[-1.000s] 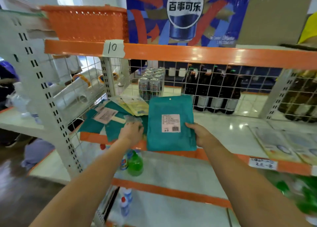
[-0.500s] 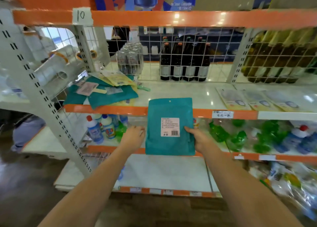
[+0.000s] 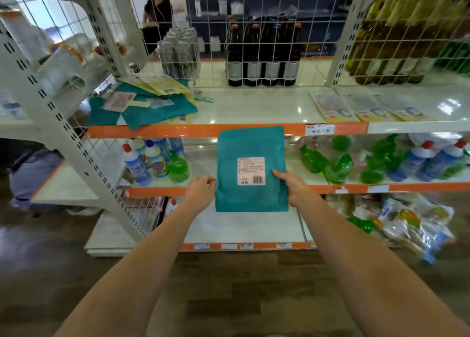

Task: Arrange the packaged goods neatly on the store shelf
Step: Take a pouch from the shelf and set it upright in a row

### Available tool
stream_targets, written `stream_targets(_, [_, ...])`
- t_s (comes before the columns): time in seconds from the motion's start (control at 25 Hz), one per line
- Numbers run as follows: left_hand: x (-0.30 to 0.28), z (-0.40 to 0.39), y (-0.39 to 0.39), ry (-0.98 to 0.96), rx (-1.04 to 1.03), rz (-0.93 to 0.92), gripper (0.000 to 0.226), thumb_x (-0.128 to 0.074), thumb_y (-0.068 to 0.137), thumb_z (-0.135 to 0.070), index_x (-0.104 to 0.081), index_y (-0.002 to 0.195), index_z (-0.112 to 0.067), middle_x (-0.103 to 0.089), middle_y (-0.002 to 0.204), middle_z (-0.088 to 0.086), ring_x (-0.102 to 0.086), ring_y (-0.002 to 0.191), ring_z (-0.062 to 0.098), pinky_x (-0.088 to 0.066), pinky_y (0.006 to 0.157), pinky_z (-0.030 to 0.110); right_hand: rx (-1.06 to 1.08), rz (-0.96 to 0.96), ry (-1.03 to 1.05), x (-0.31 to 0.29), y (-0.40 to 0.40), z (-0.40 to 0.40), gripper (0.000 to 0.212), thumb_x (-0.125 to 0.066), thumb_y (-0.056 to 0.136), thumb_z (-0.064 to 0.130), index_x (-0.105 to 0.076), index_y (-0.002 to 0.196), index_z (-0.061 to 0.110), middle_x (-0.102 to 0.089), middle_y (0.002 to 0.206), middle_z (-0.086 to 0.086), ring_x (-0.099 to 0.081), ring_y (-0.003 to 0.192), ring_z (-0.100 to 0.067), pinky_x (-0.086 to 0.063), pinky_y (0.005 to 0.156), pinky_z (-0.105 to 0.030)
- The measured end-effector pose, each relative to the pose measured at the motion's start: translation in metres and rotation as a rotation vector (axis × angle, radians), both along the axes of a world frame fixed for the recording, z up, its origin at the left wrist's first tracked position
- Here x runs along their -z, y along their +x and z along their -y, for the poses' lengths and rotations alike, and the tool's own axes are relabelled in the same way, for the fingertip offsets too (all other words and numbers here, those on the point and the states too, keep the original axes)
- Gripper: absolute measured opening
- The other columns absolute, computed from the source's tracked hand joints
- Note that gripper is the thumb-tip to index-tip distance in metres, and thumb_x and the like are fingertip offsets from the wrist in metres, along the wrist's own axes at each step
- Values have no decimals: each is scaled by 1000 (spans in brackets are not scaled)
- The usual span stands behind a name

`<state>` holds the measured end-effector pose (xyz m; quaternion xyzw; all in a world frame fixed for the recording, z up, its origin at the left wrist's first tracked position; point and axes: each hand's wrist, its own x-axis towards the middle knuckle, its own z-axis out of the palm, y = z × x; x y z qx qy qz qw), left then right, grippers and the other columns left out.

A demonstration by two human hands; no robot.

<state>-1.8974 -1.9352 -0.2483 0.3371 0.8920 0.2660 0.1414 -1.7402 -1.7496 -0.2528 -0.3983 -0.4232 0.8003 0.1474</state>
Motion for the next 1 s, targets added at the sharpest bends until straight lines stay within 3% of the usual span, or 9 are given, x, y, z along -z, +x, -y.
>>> stream_targets(0.36, [11, 19, -11, 169, -220, 457, 39, -34, 101, -33, -57, 114, -5, -59, 122, 16, -55, 110, 30, -42, 94, 40, 12, 46, -38, 2, -14, 26, 31, -61, 90, 22, -58, 120, 13, -67, 116, -11, -63, 107, -34, -49, 93, -53])
stream_targets(0.6, [5, 16, 3, 332, -313, 783, 39, -37, 101, -36, -50, 126, -9, -55, 120, 3, -52, 113, 23, -43, 99, 40, 39, 38, -54, 2, -8, 30, 29, -60, 91, 21, -58, 120, 13, -67, 116, -10, -63, 106, -33, -50, 91, -52])
stream_targets(0.68, [6, 14, 3, 398, -319, 948, 38, -45, 98, -38, -51, 125, -12, -56, 122, 1, -53, 117, 24, -44, 98, 40, 52, 24, -70, 2, -6, 31, 28, -59, 92, 21, -58, 118, 14, -68, 113, -9, -64, 102, -31, -53, 85, -49])
stream_targets(0.84, [15, 12, 10, 486, -306, 1238, 28, -57, 93, -27, -58, 117, -13, -65, 116, 5, -63, 101, 23, -51, 89, 40, 73, 33, -91, 7, -3, 36, 26, -60, 91, 21, -59, 116, 14, -68, 110, -9, -64, 99, -30, -53, 83, -47])
stream_targets(1.0, [17, 13, 11, 478, -338, 1295, 27, -65, 88, -21, -59, 113, -12, -67, 111, 9, -64, 101, 27, -54, 81, 40, 80, 47, -100, 10, -3, 42, 25, -61, 91, 21, -59, 115, 14, -68, 111, -9, -64, 101, -31, -52, 86, -48])
